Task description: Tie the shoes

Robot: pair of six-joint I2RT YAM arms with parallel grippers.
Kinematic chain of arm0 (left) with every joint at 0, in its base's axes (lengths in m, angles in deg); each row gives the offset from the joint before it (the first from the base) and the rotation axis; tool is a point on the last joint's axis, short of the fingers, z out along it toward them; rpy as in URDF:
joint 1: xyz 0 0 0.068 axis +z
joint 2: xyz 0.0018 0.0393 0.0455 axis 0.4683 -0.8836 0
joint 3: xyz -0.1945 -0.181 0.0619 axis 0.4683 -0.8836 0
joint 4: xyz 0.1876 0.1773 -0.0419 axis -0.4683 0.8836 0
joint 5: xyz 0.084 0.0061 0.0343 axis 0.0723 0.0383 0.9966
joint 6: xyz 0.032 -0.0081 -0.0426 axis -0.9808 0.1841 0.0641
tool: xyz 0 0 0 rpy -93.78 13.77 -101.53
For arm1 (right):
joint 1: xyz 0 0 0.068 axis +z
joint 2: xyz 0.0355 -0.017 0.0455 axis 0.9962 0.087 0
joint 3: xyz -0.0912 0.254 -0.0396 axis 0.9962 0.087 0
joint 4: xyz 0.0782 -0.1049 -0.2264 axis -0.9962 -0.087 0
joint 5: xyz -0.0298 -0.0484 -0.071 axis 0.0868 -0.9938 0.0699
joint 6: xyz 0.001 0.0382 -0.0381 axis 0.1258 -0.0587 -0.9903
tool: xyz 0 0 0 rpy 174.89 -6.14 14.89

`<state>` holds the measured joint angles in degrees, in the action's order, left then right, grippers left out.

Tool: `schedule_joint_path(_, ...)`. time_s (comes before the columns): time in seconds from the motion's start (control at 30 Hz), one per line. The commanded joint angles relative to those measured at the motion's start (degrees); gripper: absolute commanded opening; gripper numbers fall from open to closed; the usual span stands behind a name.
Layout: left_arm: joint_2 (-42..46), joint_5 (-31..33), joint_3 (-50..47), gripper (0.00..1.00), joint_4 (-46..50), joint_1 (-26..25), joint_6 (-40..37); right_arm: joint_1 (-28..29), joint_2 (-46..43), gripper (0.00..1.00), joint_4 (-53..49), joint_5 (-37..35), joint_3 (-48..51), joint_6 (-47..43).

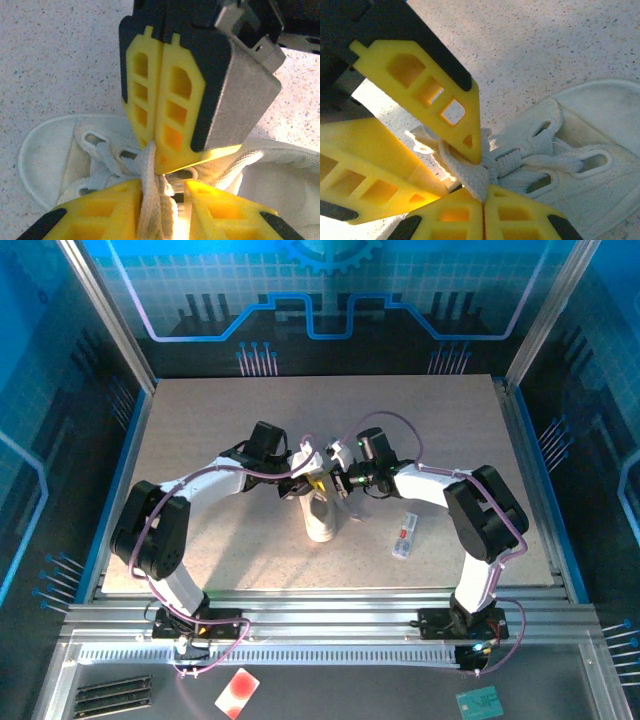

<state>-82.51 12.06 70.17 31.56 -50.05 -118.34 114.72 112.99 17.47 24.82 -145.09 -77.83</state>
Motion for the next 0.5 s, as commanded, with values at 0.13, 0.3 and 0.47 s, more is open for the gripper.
schedule_joint_path(0.13, -2.19, -0.78, 1.43, 0.28, -0.02, 0.33, -0.64, 0.24, -2.23, 0.06, 2.55, 1.47, 1.24, 0.20)
schedule_joint_path(0.3, -3.14, -0.90, 1.91, 0.25, 0.28, 0.33, -0.73, 0.16, -2.46, 0.07, 3.24, 1.76, 1.71, 0.45)
schedule_joint_path(0.47, -2.67, 0.00, 1.51, 0.00, -0.36, 0.33, -0.23, 0.12, -2.84, 0.12, 3.25, 2.49, 1.98, 0.48)
